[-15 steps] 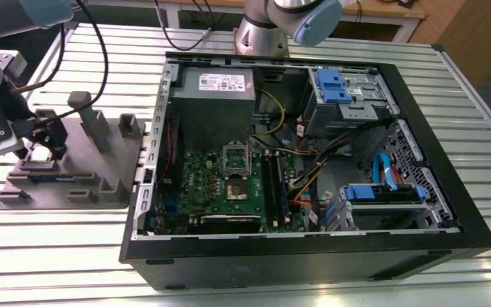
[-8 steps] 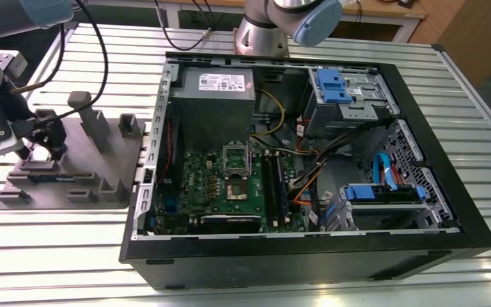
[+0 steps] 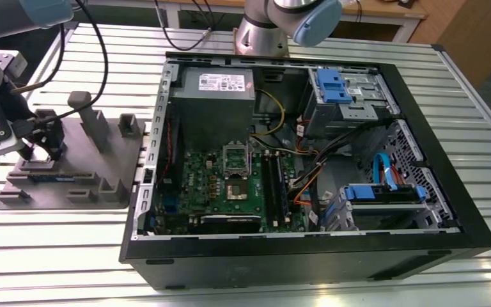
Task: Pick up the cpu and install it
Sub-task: 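Pick up the cpu and move it towards the insertion slot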
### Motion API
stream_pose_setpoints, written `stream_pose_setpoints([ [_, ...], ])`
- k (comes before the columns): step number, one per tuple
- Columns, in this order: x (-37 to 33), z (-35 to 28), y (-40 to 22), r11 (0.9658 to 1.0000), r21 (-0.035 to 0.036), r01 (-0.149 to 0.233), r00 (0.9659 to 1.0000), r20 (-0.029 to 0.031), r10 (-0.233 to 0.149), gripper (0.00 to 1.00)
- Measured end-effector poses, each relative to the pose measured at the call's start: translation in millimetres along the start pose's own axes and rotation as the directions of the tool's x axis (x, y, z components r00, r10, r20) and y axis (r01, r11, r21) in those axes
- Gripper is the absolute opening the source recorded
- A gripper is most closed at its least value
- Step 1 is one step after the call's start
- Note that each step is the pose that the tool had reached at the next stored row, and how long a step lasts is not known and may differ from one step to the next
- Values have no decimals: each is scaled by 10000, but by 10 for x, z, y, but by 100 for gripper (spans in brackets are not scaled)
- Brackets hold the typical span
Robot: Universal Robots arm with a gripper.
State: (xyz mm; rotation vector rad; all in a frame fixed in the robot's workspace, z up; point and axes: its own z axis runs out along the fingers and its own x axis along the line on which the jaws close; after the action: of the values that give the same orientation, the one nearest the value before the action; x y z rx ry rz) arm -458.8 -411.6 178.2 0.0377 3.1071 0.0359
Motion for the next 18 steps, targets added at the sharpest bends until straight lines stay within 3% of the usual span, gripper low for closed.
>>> stream_pose_setpoints([
  [18, 0, -26, 3, 9999, -6, 156, 9999, -4, -156, 57],
])
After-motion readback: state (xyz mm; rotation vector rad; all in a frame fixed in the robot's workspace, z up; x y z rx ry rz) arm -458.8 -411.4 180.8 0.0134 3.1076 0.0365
